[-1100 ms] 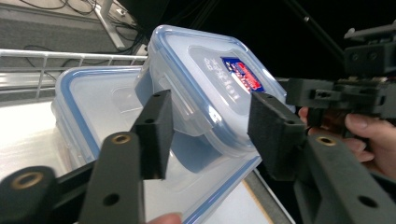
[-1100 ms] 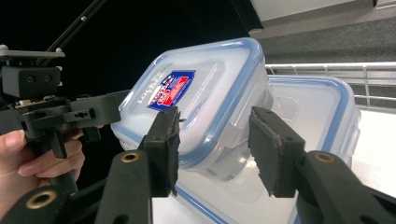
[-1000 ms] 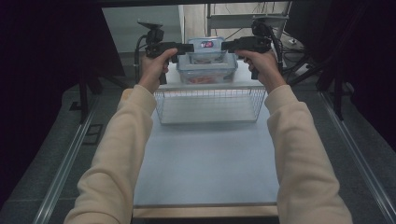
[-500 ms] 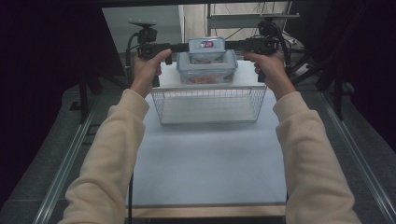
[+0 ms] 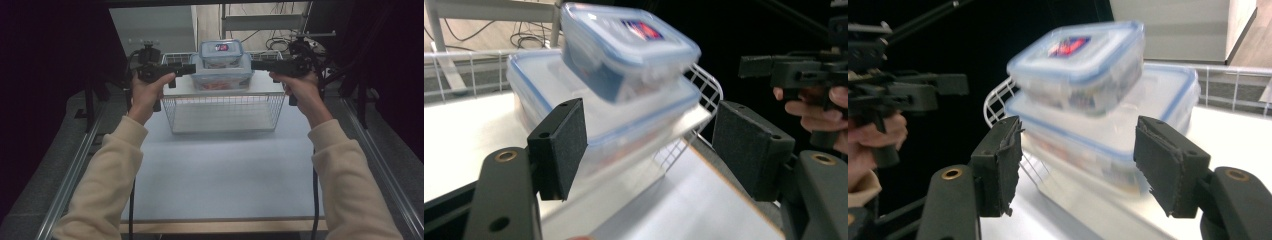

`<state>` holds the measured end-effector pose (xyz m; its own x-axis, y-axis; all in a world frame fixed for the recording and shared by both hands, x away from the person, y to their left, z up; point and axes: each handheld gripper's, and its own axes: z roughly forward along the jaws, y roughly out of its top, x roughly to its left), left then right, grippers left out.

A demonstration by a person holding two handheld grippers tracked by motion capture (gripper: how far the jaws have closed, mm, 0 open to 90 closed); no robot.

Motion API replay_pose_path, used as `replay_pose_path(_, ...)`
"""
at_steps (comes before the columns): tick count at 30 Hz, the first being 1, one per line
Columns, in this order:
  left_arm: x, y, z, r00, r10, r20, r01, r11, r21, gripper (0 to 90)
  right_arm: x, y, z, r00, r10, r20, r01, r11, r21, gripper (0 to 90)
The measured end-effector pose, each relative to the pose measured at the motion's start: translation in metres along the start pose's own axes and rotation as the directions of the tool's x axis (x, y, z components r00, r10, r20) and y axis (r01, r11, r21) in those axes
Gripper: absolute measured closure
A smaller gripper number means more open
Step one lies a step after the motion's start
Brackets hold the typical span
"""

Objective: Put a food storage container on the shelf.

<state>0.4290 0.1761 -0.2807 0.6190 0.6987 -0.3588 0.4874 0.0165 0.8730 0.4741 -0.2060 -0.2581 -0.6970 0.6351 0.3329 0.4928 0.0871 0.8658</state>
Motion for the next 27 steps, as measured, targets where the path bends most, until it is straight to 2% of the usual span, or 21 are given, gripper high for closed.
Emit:
replay_pose_path(6, -0.013, -0.032, -0.010, 0.9991, 0.041, -0.013, -0.041, 0.9992, -0.004, 29.8, 0.001, -0.029, -0.011, 0.9983, -0.054, 0.024, 0.054, 0.999, 0.008, 33.8)
replay_pose_path(9, -0.018, -0.047, -0.012, 0.9987, 0.050, -0.011, -0.050, 0.9987, -0.006, 30.1, 0.002, -0.042, -0.015, 0.9976, -0.068, 0.014, 0.068, 0.998, 0.000, 33.8)
replay_pose_path(16, -0.027, -0.086, -0.016, 0.9951, 0.099, -0.001, -0.099, 0.9947, 0.030, 30.6, 0.009, -0.082, -0.030, 0.9950, -0.098, -0.021, 0.097, 0.995, -0.014, 32.8)
replay_pose_path(21, -0.026, -0.119, -0.018, 0.9958, 0.089, 0.020, -0.090, 0.9949, 0.047, 30.6, 0.010, -0.118, -0.038, 0.9932, -0.112, -0.031, 0.112, 0.994, -0.003, 31.9)
replay_pose_path(24, -0.024, -0.140, -0.017, 0.9971, 0.069, 0.033, -0.071, 0.9954, 0.064, 30.6, 0.007, -0.141, -0.042, 0.9945, -0.095, -0.045, 0.095, 0.995, -0.001, 31.7)
replay_pose_path(27, -0.023, -0.159, -0.016, 0.9963, 0.083, 0.025, -0.084, 0.9923, 0.090, 30.5, 0.003, -0.161, -0.043, 0.9951, -0.091, -0.037, 0.092, 0.996, 0.020, 30.9)
